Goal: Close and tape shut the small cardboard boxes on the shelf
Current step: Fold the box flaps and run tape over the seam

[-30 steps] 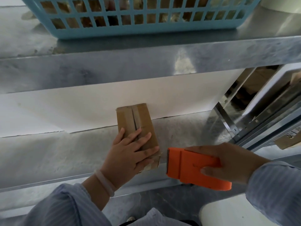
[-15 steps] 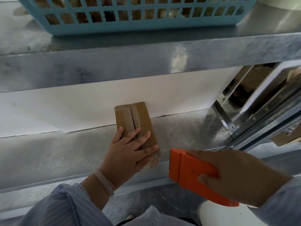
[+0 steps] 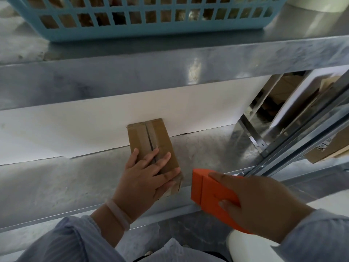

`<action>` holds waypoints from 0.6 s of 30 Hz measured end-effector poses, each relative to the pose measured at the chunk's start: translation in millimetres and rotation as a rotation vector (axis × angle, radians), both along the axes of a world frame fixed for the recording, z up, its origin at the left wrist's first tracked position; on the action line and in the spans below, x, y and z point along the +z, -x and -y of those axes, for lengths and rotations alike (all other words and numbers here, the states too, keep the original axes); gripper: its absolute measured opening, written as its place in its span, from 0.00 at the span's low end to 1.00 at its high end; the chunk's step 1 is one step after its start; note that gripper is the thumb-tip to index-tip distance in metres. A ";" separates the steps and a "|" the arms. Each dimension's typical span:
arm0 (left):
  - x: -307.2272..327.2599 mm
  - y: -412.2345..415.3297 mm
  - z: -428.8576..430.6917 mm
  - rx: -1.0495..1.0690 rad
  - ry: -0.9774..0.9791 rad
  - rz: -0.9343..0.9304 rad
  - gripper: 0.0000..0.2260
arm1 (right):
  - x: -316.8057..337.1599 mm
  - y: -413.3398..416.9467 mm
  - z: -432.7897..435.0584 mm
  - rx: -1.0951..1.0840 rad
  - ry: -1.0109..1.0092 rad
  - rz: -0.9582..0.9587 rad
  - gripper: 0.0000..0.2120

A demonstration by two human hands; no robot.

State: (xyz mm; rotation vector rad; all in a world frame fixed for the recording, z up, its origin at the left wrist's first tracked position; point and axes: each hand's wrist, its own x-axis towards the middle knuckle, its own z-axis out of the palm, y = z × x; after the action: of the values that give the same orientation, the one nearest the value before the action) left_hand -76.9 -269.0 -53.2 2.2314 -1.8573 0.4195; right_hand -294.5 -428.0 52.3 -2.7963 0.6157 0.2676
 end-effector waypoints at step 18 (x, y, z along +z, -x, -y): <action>-2.5 0.3 -4.0 -0.031 0.014 -0.065 0.17 | -66.8 -14.4 21.7 -0.011 0.288 0.062 0.27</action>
State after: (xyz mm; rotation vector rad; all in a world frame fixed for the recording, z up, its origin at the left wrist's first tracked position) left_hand -77.2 -265.0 -55.7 2.1777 -1.8479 0.3486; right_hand -280.2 -449.7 -14.5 -3.0606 0.7042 0.0955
